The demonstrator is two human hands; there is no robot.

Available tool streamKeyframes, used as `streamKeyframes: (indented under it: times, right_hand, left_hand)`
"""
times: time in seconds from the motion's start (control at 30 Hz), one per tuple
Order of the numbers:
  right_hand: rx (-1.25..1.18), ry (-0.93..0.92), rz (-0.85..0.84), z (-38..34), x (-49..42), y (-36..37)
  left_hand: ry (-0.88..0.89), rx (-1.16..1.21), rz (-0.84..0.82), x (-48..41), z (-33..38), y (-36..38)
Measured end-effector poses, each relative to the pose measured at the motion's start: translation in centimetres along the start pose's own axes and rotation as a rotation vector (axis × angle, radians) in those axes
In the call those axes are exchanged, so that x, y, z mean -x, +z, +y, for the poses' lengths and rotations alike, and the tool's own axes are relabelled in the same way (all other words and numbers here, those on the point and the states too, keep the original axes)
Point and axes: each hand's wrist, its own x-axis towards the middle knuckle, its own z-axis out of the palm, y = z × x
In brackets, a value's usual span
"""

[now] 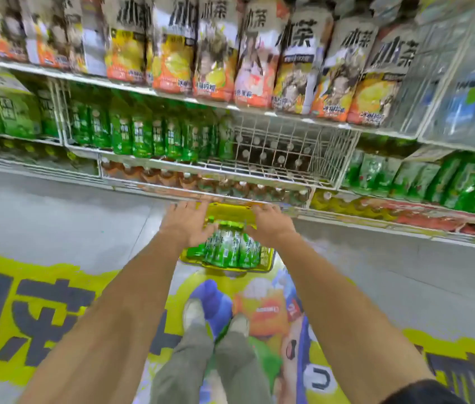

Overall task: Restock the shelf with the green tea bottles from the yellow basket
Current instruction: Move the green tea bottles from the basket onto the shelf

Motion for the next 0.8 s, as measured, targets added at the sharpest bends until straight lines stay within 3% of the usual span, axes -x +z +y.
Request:
streamKeyframes:
  times: [0.3, 0.63, 0.8]
  right_hand:
    - [-0.076, 0.107, -0.064, 4.6, -11.5, 16.8]
    - [-0.194, 0.222, -0.010, 9.2, -27.5, 34.9]
    - [-0.305, 0.276, 0.113, 8.5, -30.6, 37.9]
  left_hand:
    - [0.023, 0.005, -0.048, -11.7, -0.3, 16.2]
    - [0.044, 0.130, -0.098, -27.3, 0.1, 34.6]
    - [0.020, 0.319, 0.026, -28.8, 1.2, 38.6]
